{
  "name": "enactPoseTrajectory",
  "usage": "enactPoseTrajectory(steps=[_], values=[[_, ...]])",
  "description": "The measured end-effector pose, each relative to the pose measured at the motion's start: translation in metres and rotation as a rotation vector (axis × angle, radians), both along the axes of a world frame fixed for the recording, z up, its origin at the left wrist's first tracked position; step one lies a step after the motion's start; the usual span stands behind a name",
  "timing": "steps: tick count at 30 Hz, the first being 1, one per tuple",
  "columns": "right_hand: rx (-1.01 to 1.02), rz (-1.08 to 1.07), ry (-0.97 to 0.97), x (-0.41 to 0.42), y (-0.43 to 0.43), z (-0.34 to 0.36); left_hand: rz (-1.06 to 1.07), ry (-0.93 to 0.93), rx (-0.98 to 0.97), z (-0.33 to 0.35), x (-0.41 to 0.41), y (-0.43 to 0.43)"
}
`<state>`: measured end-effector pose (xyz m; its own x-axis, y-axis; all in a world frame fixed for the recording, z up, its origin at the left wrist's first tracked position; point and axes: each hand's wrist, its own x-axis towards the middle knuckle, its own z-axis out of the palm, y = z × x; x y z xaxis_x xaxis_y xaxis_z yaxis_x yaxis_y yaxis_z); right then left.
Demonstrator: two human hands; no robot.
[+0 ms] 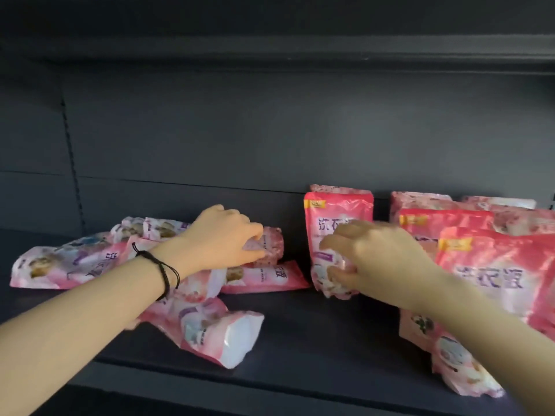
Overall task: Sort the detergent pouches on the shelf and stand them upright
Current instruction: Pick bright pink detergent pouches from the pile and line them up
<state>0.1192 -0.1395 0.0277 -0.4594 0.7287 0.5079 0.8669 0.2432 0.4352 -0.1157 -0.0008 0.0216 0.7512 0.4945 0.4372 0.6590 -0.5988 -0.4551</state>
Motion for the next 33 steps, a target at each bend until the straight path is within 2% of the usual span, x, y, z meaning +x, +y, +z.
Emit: enactPoseTrajectory(steps=[4, 12, 16, 17, 21, 24, 28, 33], values=[[-0.162, -0.072, -0.003, -0.03, 0.057, -0.013, -0.013, 0.058, -0.018, 0.0, -0.033, 0.04], [-0.219, -0.16, 0.04, -0.077, 0.156, -0.013, -0.063, 0.09, 0.012, -0.009, -0.061, 0.115], [-0.3, -0.17, 0.138, -0.096, 0.202, -0.01, -0.001, -0.045, -0.003, -0.011, -0.061, 0.152], [-0.317, -0.159, 0.176, -0.1, 0.211, -0.01, 0.038, -0.1, -0.046, -0.012, -0.063, 0.16], [-0.38, -0.099, 0.292, -0.11, 0.245, -0.012, 0.118, -0.405, -0.469, -0.02, -0.063, 0.186], [-0.432, -0.065, 0.383, -0.11, 0.259, -0.015, 0.177, -0.429, -0.515, -0.02, -0.061, 0.201], [-0.511, -0.033, 0.518, -0.107, 0.271, -0.016, 0.146, -0.629, -0.893, -0.02, -0.06, 0.218], [-0.573, 0.017, 0.676, -0.102, 0.279, -0.018, -0.063, -0.852, -0.915, -0.034, -0.042, 0.212]])
